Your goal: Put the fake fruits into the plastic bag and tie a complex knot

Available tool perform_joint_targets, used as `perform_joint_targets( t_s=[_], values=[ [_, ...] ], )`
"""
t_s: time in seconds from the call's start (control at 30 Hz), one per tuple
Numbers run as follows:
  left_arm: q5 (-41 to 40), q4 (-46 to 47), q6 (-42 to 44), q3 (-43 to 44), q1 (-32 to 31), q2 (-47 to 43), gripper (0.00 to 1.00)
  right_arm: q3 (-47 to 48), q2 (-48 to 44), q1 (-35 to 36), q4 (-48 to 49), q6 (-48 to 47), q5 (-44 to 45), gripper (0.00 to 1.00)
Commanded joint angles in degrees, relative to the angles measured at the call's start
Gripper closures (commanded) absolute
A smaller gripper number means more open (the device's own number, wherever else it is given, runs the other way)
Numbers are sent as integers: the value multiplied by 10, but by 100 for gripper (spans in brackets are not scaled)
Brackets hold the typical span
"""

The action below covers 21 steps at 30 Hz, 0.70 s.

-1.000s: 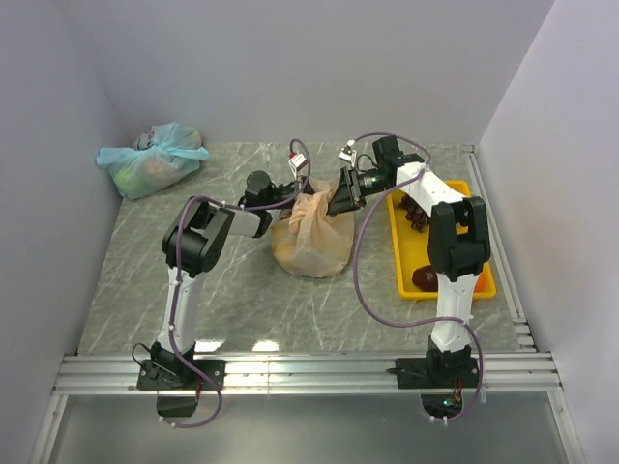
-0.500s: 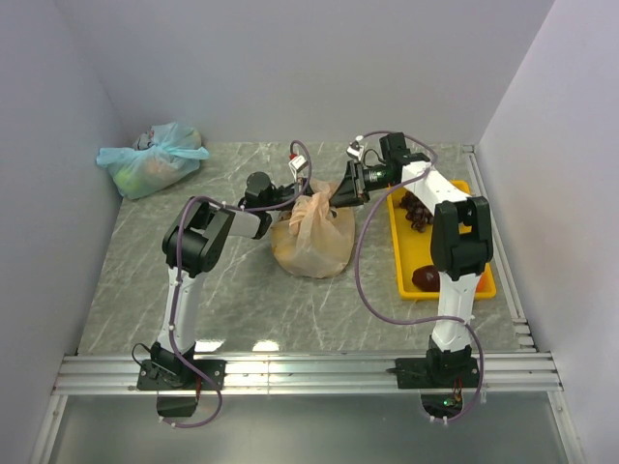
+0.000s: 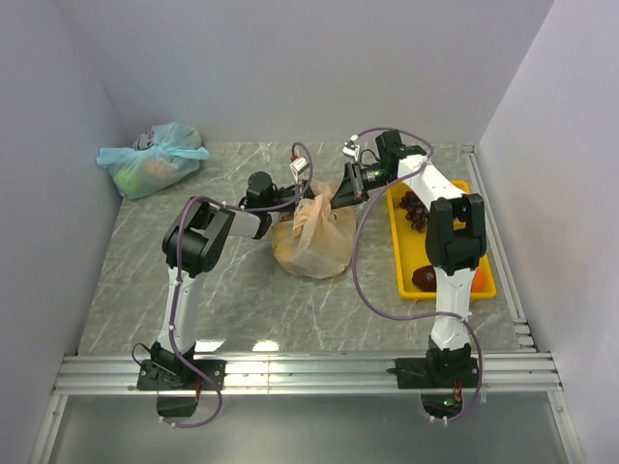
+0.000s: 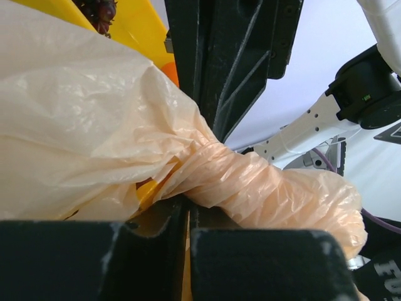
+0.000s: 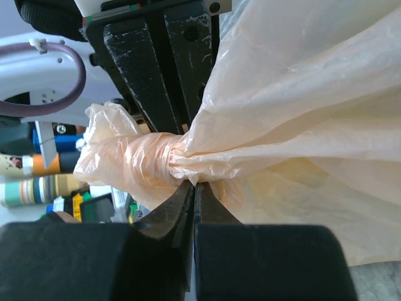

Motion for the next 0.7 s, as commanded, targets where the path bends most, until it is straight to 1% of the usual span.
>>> perform_joint_targets(
  t_s=[0.0,0.03,0.07,0.13,0.17,0.2,0.33,0.37,0.4,0.47,0.5,0.57,0.6,0.63,0.67],
  values=[
    [-2,2,25,13,-5,-30,89,27,3,7,-47,-44,-5,100],
    [-1,-1,26,10,-3,-33,87,25,1,5,-44,-40,-2,100],
    [-1,-12,30,3,-3,-41,82,24,-1,3,-38,-40,-5,100],
    [0,-28,48,-4,1,-51,78,27,-1,0,-37,-42,-4,100],
    [1,-51,55,-7,4,-58,76,29,0,0,-41,-44,-4,100],
    [1,-60,69,-11,4,-63,73,32,1,-1,-45,-48,-5,100],
    [-1,-93,85,-13,9,-71,69,37,4,0,-52,-52,-7,100],
    [-1,-95,86,-11,8,-68,69,37,3,0,-52,-51,-8,100],
    [-1,-79,80,-8,8,-67,78,37,3,1,-52,-52,-9,100],
    [-4,-48,63,-3,6,-55,91,34,2,3,-48,-47,-14,100],
    [-3,-20,42,7,4,-49,98,35,6,5,-50,-43,-14,96],
    [-3,18,13,17,1,-28,100,50,12,11,-82,-59,-13,76],
    [-8,34,-11,22,1,-23,99,52,16,14,-90,-62,-11,60],
    [-11,51,-18,25,1,-18,99,51,15,16,-93,-67,-9,58],
    [-13,57,-24,32,-1,-11,100,50,15,19,-99,-70,-8,53]
  ],
)
